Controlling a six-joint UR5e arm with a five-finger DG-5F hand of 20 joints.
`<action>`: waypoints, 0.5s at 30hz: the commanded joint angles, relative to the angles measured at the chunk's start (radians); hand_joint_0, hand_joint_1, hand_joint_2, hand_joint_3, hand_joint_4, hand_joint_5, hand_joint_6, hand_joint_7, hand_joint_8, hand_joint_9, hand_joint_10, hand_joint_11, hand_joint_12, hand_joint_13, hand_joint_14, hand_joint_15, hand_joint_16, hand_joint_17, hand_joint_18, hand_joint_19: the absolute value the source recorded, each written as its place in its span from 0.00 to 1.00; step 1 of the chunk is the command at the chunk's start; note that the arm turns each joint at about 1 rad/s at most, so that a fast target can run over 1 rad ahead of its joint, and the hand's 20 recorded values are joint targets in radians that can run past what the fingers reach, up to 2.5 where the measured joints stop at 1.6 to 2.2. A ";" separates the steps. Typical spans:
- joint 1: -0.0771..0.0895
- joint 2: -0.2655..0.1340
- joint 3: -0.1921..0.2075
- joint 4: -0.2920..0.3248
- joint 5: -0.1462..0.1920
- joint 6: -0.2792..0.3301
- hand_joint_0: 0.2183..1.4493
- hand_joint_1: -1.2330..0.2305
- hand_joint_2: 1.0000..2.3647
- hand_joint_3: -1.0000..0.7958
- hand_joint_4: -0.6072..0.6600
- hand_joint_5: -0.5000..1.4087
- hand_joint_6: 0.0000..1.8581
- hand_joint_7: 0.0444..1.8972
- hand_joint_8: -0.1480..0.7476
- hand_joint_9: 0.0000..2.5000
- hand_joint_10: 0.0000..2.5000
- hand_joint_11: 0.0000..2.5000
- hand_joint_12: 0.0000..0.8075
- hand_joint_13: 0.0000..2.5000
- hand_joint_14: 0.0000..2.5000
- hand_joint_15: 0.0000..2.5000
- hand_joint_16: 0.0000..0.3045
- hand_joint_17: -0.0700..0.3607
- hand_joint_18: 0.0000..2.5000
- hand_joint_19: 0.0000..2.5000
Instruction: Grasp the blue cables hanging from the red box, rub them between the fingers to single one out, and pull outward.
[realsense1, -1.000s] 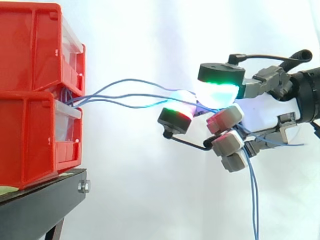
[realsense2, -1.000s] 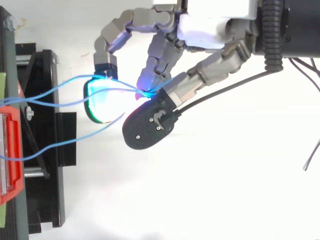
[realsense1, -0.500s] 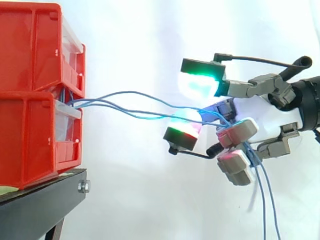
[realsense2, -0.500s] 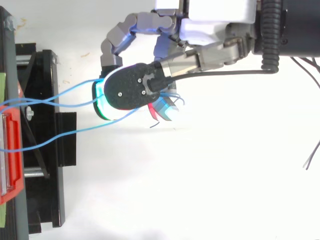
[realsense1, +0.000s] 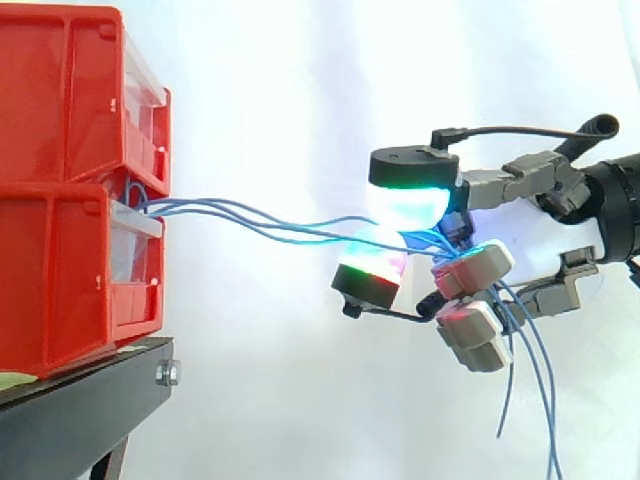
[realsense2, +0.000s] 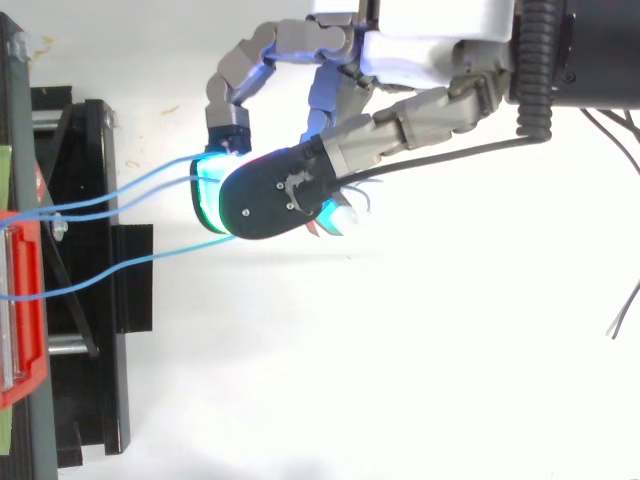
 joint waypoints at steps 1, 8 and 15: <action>0.000 0.000 -0.001 -0.002 0.002 -0.013 0.33 0.31 0.01 0.46 0.54 0.18 0.48 0.45 0.52 0.52 0.01 0.45 0.49 0.47 0.01 0.34 0.19 0.47 0.39 0.35; 0.000 0.000 -0.001 -0.020 0.010 -0.053 0.40 0.23 0.01 0.36 0.48 0.18 0.49 0.47 0.48 0.50 0.01 0.45 0.46 0.45 0.01 0.34 0.17 0.44 0.37 0.34; -0.005 0.000 -0.001 -0.034 0.012 -0.064 0.40 0.22 0.00 0.28 0.51 0.18 0.48 0.46 0.48 0.50 0.01 0.44 0.45 0.45 0.01 0.34 0.17 0.43 0.37 0.34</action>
